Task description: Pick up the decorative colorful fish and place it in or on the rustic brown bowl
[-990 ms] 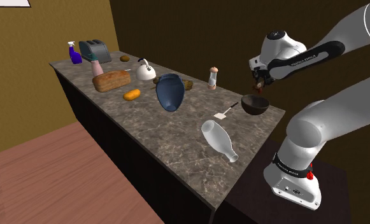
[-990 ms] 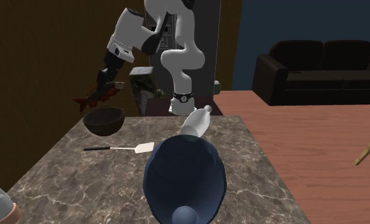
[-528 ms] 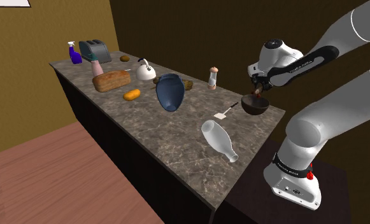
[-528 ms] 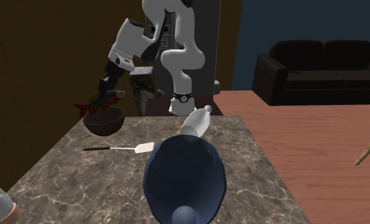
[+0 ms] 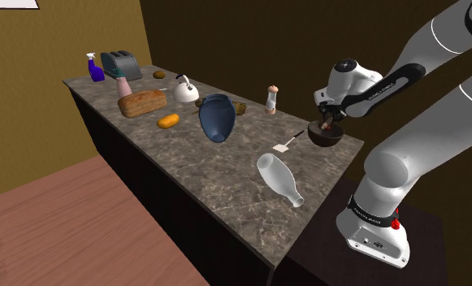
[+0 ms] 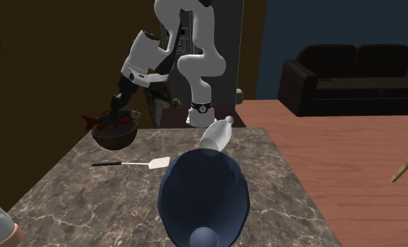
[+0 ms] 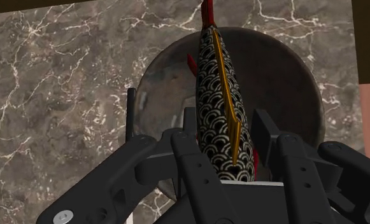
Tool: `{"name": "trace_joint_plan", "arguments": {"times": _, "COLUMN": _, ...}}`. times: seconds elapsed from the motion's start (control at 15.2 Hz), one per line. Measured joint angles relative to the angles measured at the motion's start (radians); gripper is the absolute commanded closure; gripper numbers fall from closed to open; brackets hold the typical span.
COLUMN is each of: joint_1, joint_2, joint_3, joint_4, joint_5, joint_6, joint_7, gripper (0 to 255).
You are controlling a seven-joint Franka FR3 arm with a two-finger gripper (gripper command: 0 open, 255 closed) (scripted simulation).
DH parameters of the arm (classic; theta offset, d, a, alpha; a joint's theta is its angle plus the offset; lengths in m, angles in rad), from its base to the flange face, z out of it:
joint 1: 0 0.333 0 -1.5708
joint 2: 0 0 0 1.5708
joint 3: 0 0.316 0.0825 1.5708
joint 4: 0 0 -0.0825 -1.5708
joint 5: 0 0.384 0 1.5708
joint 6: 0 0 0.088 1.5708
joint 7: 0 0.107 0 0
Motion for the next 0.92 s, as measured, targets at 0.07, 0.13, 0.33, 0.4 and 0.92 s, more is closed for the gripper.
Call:
{"name": "trace_joint_plan", "arguments": {"times": 0.07, "joint_1": 0.0, "joint_2": 0.001, "joint_3": 0.0, "joint_4": 0.0, "joint_5": -0.001, "joint_6": 0.001, "joint_7": 0.001, "gripper": 255}}
{"name": "trace_joint_plan", "arguments": {"times": 0.13, "joint_1": 0.0, "joint_2": 0.002, "joint_3": 0.0, "joint_4": 0.0, "joint_5": -0.001, "joint_6": 0.002, "joint_7": 0.002, "gripper": 255}}
{"name": "trace_joint_plan", "arguments": {"times": 0.33, "joint_1": 0.0, "joint_2": 0.002, "joint_3": 0.0, "joint_4": 0.0, "joint_5": -0.002, "joint_6": 0.002, "joint_7": 0.002, "gripper": 0}}
{"name": "trace_joint_plan", "arguments": {"times": 0.4, "joint_1": 0.0, "joint_2": 0.002, "joint_3": 0.0, "joint_4": 0.0, "joint_5": -0.002, "joint_6": 0.002, "joint_7": 0.002, "gripper": 0}}
{"name": "trace_joint_plan", "arguments": {"times": 0.92, "joint_1": 0.003, "joint_2": -0.107, "joint_3": 0.043, "joint_4": -0.028, "joint_5": 0.051, "joint_6": -0.092, "joint_7": -0.041, "gripper": 0}}
